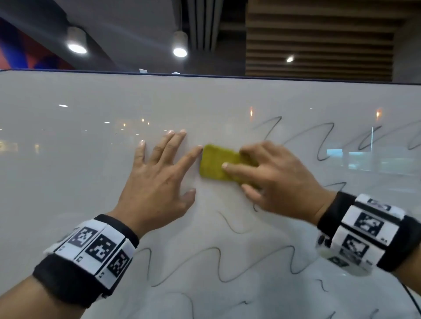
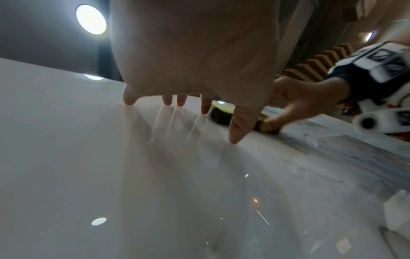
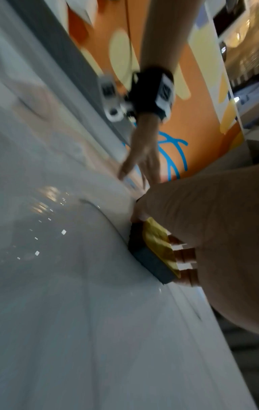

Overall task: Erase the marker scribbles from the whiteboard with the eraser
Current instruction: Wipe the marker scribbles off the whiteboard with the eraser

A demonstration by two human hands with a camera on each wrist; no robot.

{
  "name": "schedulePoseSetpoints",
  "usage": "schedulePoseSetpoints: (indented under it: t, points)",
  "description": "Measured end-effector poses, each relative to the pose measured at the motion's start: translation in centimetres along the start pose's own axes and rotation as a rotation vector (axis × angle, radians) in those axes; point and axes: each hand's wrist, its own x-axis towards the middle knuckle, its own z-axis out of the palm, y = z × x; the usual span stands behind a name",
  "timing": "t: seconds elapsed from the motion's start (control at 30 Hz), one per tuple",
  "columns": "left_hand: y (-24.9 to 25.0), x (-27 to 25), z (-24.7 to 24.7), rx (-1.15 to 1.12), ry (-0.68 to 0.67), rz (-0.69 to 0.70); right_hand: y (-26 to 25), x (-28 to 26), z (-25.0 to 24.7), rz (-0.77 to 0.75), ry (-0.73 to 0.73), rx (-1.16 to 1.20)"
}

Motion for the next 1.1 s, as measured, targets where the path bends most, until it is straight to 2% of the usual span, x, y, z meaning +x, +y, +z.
schedulePoseSetpoints:
  t: [0.1,0.17,0.23,0.33,0.4,0.43,0.5,0.57,0.63,0.67,0.73,0.83,0.9,0.97,1.03,1.1]
  points:
    - [0.6,0.3,0.3,0.008,-0.033,0.014,3.6,0.5,-1.2,0.257,0.131,-0.001]
    - [0.8,0.4,0.3,-0.001,-0.040,0.006,3.5,0.1,-1.0,0.368,0.184,0.007]
    - [1.0,0.5,0.2,-0.018,-0.040,-0.005,1.2,-1.5,0.1,0.292,0.173,0.019]
    - [1.2,0.5,0.2,-0.046,-0.053,-0.026,-2.5,-5.1,1.3,-0.031,0.005,0.021]
    - [1.5,0.6,0.1,-0.063,-0.053,-0.041,-1.6,-5.7,0.7,-0.128,-0.060,-0.008]
    - [1.8,0.6,0.1,-0.071,-0.056,-0.054,-0.2,-5.1,0.3,-0.124,-0.064,-0.027]
    - [2.3,0.8,-0.2,-0.083,-0.070,-0.086,3.3,-3.1,-1.0,0.007,0.008,-0.045]
    - [2.8,1.0,-0.4,-0.096,-0.067,-0.111,6.7,-1.1,-2.6,0.243,0.109,-0.047]
    - [3.0,1.1,-0.4,-0.102,-0.037,-0.120,7.1,-0.8,-2.7,0.403,0.158,-0.044]
    - [3.0,1.2,-0.3,-0.101,-0.009,-0.121,6.1,-1.2,-2.1,0.403,0.174,-0.049]
    - [3.1,1.3,0.0,-0.104,0.055,-0.130,2.5,-3.1,-0.3,0.263,0.161,-0.002]
    - [3.4,1.5,0.4,-0.099,0.130,-0.151,-2.9,-7.0,1.7,-0.084,-0.027,0.039]
    - [3.6,1.5,0.6,-0.091,0.154,-0.173,-2.7,-7.3,1.2,-0.190,-0.105,0.037]
    - [3.5,1.5,0.6,-0.087,0.176,-0.185,0.4,-5.2,0.0,-0.116,-0.045,0.020]
    - [3.5,1.3,0.6,-0.084,0.186,-0.175,4.4,-2.7,-1.5,0.089,0.074,-0.011]
    - [3.5,1.2,0.4,-0.102,0.192,-0.180,5.5,-1.6,-1.7,0.235,0.162,0.003]
